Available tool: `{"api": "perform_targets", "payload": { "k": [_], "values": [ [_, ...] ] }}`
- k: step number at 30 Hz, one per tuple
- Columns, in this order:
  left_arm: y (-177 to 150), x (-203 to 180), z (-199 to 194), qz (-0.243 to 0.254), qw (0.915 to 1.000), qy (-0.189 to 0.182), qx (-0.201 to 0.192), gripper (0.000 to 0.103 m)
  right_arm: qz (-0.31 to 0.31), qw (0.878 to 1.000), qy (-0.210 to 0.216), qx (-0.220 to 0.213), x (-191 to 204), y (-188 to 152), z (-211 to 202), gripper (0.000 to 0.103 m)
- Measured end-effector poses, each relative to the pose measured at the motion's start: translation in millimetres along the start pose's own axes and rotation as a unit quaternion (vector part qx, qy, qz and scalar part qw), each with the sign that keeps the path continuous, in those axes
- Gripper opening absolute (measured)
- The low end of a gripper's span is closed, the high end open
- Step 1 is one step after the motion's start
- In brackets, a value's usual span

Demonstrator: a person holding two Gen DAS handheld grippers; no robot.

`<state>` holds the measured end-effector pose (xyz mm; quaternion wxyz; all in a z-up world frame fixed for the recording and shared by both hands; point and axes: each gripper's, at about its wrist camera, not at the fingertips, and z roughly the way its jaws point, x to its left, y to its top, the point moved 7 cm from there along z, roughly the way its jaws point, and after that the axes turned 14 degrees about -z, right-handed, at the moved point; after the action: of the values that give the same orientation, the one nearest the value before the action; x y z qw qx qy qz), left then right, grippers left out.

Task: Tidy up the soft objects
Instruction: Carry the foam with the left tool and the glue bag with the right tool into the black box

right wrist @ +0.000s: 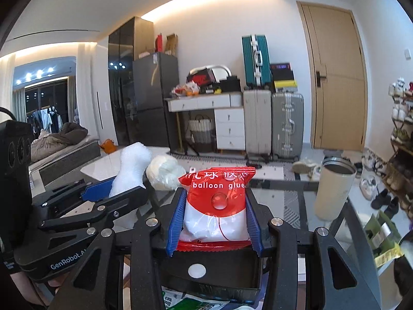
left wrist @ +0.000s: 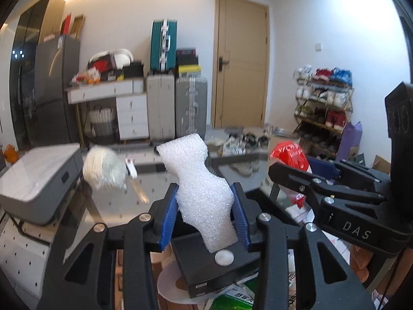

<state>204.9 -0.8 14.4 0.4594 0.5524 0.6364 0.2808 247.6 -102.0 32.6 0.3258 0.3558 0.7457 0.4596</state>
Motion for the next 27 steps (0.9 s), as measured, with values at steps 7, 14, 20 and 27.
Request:
{"api": "perform_targets", "payload": {
  "k": [7,14,20,27],
  "values": [
    [-31.2,8.1,42.4,-0.024,0.9953,-0.004,0.094,0.039,0.033,0.993,0.024,0.107,-8.3,-46.6,62.9,0.044],
    [-56.7,4.9,55.5,-0.002,0.9882,0.006,0.153,0.039,0.021,0.979,0.044,0.197,-4.7,-87.9,89.3,0.044],
    [-64.3,-0.9,50.8,0.019,0.9838,-0.001,0.178,0.039,0.022,0.970,0.043,0.239,-6.5,-98.7,82.4,0.044],
    [-71.3,-4.7,36.0,0.045,0.9777,0.003,0.205,0.039,0.016,0.961,0.057,0.270,4.1,-103.9,64.7,0.044]
  ]
}}
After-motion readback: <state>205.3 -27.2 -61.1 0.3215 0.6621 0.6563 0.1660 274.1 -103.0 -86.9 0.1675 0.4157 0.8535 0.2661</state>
